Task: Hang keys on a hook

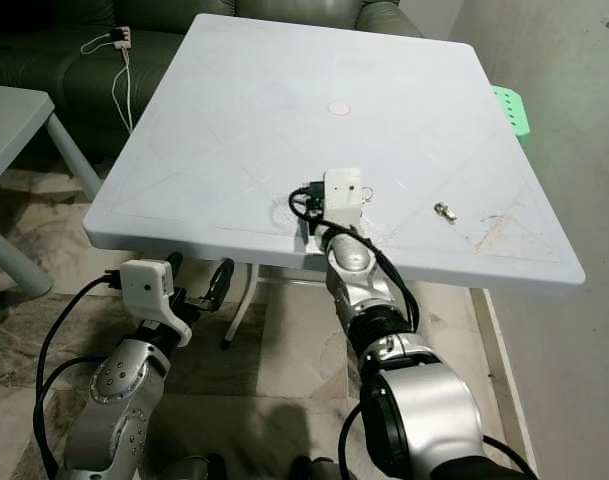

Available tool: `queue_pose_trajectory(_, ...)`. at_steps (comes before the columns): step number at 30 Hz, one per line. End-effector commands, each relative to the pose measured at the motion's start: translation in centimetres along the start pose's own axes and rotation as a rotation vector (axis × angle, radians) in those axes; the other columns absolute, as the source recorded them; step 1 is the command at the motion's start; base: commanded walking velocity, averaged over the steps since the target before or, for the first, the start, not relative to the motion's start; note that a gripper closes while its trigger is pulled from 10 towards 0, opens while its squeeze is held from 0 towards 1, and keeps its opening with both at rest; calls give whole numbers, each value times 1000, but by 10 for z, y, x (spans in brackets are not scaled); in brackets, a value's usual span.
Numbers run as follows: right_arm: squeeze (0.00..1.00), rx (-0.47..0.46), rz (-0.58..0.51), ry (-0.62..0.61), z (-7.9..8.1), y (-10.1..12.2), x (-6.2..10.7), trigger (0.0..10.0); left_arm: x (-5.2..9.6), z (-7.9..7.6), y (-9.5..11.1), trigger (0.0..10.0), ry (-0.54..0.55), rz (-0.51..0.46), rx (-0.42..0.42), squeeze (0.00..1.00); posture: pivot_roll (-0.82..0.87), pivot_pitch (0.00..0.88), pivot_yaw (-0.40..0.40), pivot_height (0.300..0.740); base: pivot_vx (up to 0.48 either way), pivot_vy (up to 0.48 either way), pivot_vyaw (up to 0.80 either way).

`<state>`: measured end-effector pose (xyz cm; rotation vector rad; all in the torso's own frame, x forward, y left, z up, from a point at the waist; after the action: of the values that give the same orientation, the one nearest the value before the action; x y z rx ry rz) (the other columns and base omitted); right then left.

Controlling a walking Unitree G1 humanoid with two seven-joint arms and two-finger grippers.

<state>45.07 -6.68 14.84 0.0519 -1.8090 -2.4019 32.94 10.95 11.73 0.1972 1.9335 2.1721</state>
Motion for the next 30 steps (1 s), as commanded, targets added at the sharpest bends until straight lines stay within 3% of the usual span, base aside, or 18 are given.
queue_pose_trajectory(1,0,6,11,-3,3,3,-3,10000,3,-2,-1,10000,5,11,9,0,88,183,-143,740,0,0,0)
queue_pose_trajectory(12,0,-11,15,-18,9,13,-8,10000,4,-3,-2,10000,11,13,14,0,93,188,-149,740,0,0,0)
queue_pose_trajectory(30,0,7,42,-117,-6,7,-7,10000,7,-4,-4,10000,19,20,24,0,93,190,-152,740,0,0,0)
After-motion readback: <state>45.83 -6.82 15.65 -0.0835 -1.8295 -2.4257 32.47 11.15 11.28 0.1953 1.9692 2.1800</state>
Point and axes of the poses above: a point about 5 cm out from each wrist's last joint towards the gripper, its own x axis pointing back from the gripper into the wrist, its own y axis along the axis of the wrist's last joint, z = x × y, the point moved 6 cm from there along -x, pointing out of the wrist towards the gripper, and after that the axes turned 14 degrees about -x, right-handed, at the moved point
